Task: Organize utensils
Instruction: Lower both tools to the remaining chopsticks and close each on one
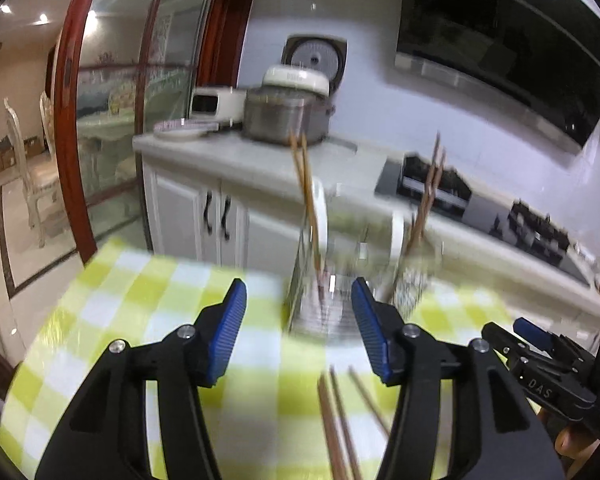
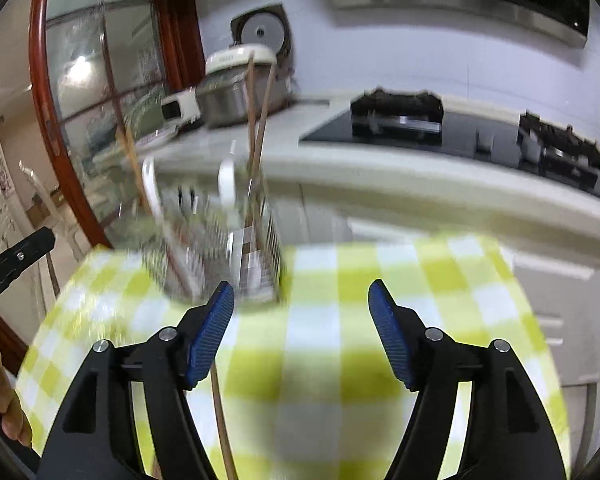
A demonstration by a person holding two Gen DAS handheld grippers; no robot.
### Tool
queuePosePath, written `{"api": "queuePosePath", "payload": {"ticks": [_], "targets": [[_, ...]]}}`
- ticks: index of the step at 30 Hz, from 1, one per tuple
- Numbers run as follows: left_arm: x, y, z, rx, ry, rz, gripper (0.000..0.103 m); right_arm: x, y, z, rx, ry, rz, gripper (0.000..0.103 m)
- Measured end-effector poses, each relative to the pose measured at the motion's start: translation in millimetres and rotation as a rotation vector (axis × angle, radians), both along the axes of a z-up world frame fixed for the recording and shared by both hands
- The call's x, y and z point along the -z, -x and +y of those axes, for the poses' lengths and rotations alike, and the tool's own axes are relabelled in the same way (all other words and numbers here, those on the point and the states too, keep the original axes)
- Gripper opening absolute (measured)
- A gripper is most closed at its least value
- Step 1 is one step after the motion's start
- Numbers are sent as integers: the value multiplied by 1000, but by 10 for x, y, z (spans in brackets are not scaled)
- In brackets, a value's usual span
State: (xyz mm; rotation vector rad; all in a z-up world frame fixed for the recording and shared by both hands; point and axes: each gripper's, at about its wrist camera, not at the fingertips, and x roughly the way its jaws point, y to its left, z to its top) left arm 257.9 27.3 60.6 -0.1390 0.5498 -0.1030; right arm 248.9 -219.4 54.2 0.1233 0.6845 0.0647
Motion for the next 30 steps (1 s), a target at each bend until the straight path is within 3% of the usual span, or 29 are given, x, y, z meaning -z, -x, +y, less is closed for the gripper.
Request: {"api": "queuePosePath", "payload": {"ticks": [4,8,11,17,30], "targets": [[412,219,-13,39,5,92,51,322,282,128,-38,11,57,68],[786,332,-55,54,10,169,38,596,432,170,-60,22,119,68],[1040,333,-101,58,9,231,35,697,470,167,-62,30,138,68],[1211,210,-239,70,-6,278,27,778,495,181,-78,58,153,69],[1301,-2,-398,54,-57,338,24,847,511,92,-99,38,176,72]]}}
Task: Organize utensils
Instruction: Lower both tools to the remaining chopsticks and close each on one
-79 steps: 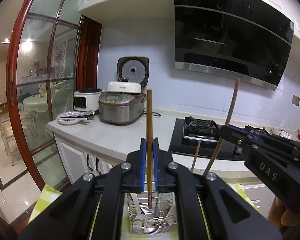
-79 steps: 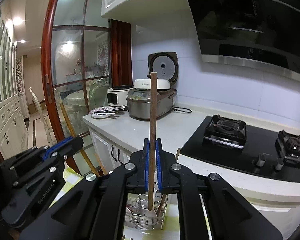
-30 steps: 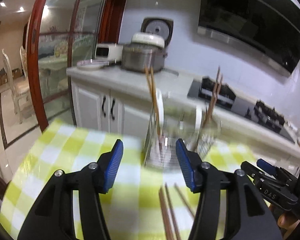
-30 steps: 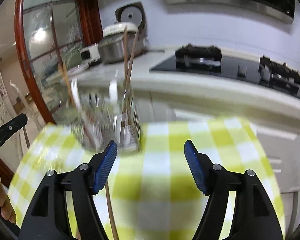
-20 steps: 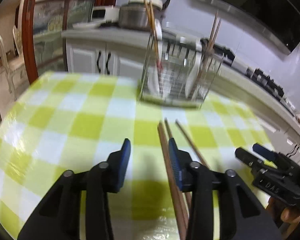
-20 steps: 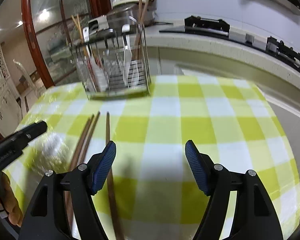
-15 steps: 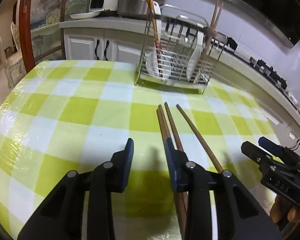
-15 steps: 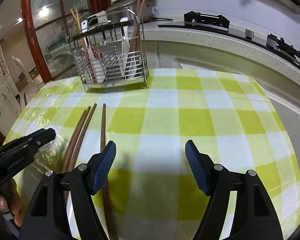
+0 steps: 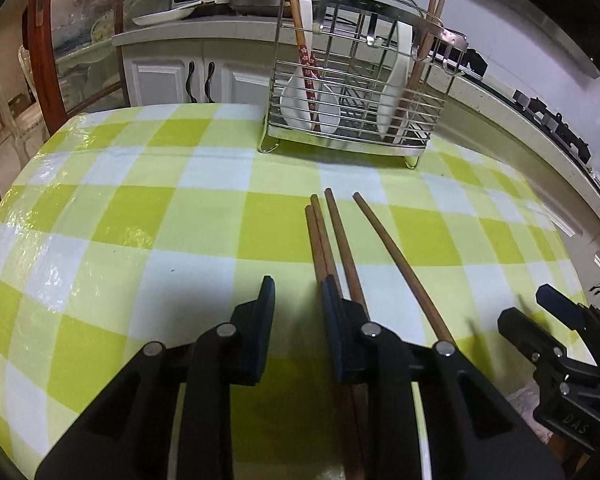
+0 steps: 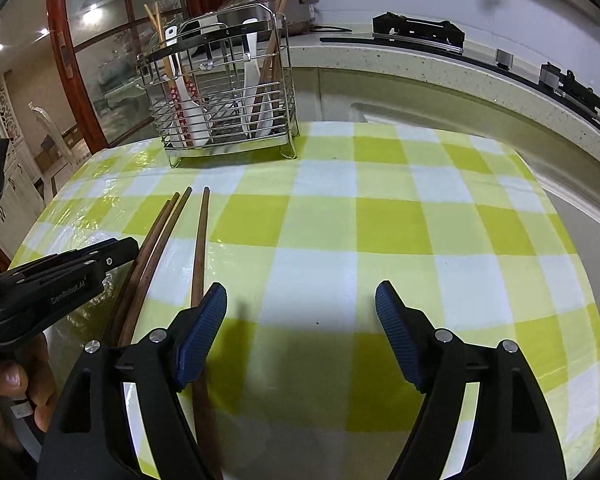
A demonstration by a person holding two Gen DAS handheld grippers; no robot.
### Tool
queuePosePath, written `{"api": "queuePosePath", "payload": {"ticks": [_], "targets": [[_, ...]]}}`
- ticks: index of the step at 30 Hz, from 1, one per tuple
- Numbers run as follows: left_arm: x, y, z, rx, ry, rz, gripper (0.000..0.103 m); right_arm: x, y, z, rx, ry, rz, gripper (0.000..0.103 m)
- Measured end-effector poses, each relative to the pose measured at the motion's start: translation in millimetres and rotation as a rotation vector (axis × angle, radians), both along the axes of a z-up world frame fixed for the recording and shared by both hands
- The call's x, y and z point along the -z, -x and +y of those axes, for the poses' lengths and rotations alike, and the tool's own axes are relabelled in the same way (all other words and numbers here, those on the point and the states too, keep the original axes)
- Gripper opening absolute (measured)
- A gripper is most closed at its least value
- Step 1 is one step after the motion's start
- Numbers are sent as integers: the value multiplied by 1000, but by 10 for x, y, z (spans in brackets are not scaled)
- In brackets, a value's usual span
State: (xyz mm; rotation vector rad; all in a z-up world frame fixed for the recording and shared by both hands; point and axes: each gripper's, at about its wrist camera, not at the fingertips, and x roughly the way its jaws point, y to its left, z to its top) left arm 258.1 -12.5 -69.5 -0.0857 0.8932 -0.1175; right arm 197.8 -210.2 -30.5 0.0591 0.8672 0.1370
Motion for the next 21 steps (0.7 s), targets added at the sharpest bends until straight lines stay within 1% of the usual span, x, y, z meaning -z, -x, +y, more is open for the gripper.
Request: {"api": "queuePosePath", "payload": {"ticks": [6,14,17,19,21], "targets": [[-6,-36,-32,2,0,6,24,-2,-13,-5,-6,-2,2,73],[7,-119,-91,4,-44,20,25,-3,-32,5,-12,3,3,73],[7,-161,-151,11,-82,26,25,-1,-48,30,-17,8,4,74],[14,-191,-234,33,-147,34,23,-3,-65,58,-22,16,7,74],[16,-206,-255,47,-165,38,21,-6,-89,90,-27,27,9,74]]}}
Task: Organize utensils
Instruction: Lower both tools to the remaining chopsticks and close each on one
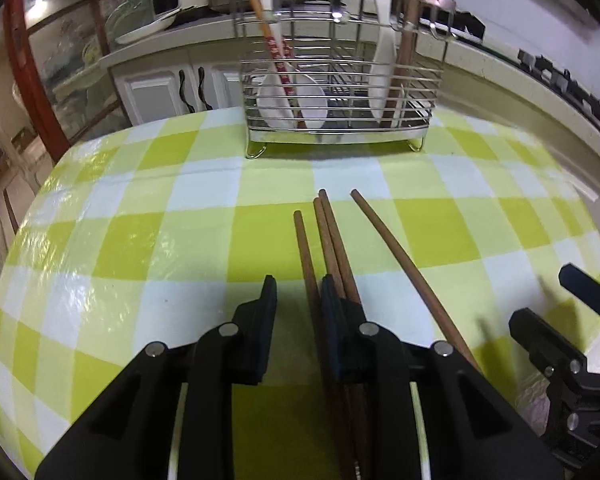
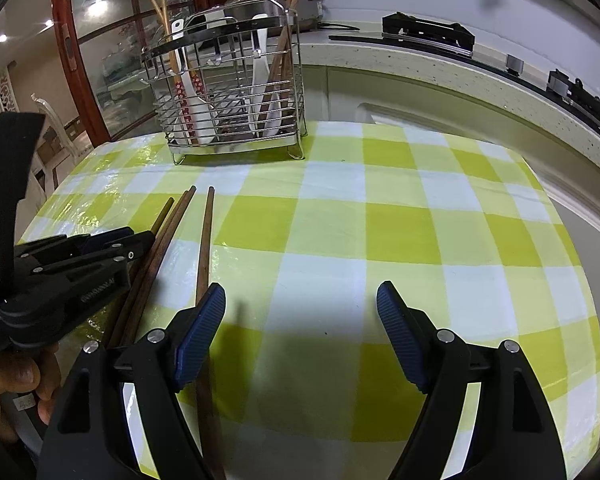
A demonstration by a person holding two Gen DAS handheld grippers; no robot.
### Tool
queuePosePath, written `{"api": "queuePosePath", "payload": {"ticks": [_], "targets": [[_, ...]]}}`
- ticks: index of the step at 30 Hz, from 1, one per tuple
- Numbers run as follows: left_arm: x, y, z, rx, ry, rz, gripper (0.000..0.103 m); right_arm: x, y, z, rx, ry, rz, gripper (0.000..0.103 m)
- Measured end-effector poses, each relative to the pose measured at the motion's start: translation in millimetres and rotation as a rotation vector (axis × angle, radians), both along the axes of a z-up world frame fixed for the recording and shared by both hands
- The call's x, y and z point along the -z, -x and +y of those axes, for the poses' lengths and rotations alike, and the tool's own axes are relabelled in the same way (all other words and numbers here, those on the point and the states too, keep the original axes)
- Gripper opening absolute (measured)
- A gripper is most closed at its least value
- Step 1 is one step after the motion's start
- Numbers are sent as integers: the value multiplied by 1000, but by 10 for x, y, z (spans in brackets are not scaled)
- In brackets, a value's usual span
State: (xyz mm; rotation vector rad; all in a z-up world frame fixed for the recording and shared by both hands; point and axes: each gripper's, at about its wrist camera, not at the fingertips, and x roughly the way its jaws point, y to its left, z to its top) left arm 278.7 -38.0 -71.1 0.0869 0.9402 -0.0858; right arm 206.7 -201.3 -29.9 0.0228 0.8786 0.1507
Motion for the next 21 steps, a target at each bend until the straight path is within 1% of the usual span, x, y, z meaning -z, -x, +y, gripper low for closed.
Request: {"api": "queuePosePath", "payload": {"ticks": [1,2,3,9,13,18,21], "targets": [[-1,-9,-1,7,-4,4,18,-4,-14,20,-3,6,1,74],[-3,-20,-2,16,-10,9,12,-6,-31,43,-8,13,0,74],[-3,-27,5,20,-13,11,8,-2,-47,64,-12,20,3,74],[-8,-27,149,20,58,23,7,28,-181,282,-73,48,36,74],[-11,0,255,9,76,19,7,27,-289,409,-107,45,56,74],[-23,27,397,-5,98,9,7,72,-437,580,-142,82,83,71],[-36,34,472,-13,110,3,7,109,-502,662,-153,101,101,64]]}}
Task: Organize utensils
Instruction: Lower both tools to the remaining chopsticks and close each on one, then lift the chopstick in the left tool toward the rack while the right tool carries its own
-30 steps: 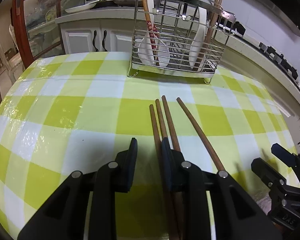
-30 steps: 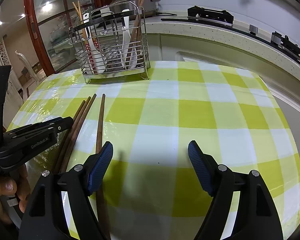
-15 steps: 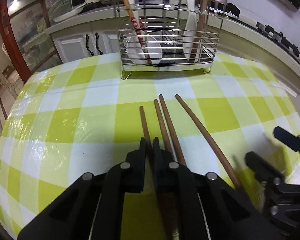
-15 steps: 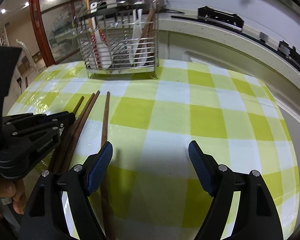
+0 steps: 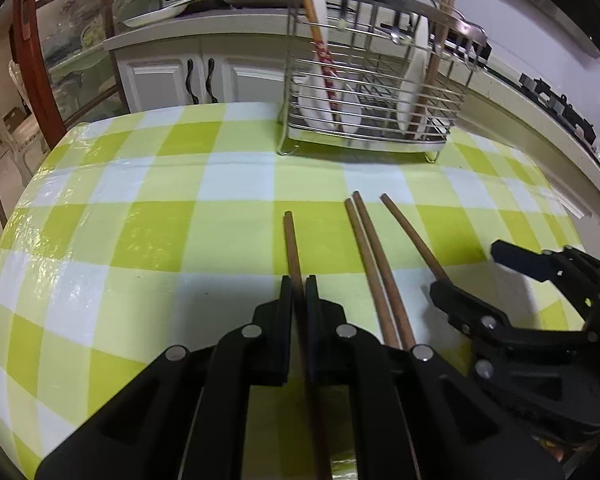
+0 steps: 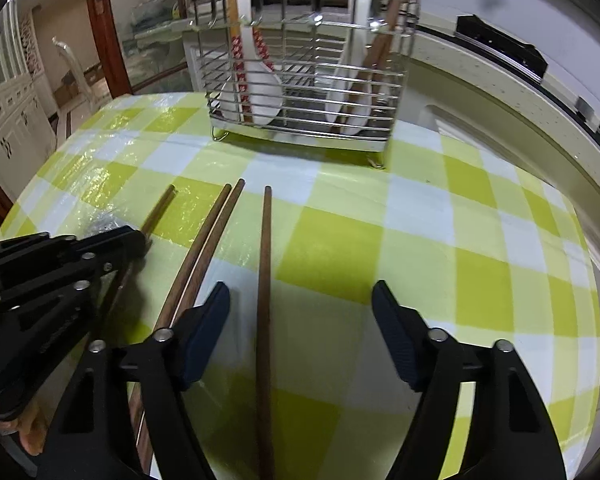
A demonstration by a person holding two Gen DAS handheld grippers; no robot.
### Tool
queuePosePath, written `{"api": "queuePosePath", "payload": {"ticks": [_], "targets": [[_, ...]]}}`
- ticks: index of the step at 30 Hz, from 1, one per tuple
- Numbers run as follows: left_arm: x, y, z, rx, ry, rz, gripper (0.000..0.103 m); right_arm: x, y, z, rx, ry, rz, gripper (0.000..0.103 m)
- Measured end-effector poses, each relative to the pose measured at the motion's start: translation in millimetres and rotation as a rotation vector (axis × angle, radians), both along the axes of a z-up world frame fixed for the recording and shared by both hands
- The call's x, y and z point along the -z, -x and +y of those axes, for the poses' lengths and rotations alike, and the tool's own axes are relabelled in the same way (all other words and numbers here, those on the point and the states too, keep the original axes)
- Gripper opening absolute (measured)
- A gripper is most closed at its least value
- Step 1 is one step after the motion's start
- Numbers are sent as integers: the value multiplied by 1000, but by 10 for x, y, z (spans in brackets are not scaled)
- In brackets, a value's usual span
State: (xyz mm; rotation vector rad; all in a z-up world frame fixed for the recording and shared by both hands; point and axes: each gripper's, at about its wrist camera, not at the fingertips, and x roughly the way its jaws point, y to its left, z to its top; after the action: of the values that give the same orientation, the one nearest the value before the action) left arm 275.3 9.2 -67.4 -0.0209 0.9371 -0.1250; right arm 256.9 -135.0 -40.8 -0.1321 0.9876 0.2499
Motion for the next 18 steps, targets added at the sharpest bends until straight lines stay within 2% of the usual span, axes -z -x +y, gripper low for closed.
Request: {"api": "queuePosePath", "payload": {"ticks": [6,10,11,16,18], "targets": [[-45,24,92,-7,24,-21,7,23,-82,89,-11,16,13,50],[-79,37,137,-9,40,-32,7,13,-90,128,-41,-10,25,24],[-85,36,140,-10,43,-34,7,9,-85,148,-47,-9,26,20],[-107,54,149,-11,52,-40,7,11,-98,148,-45,-21,26,8],[-117,63,154,-12,54,-43,7,18,-112,96,-37,-48,33,8]]}}
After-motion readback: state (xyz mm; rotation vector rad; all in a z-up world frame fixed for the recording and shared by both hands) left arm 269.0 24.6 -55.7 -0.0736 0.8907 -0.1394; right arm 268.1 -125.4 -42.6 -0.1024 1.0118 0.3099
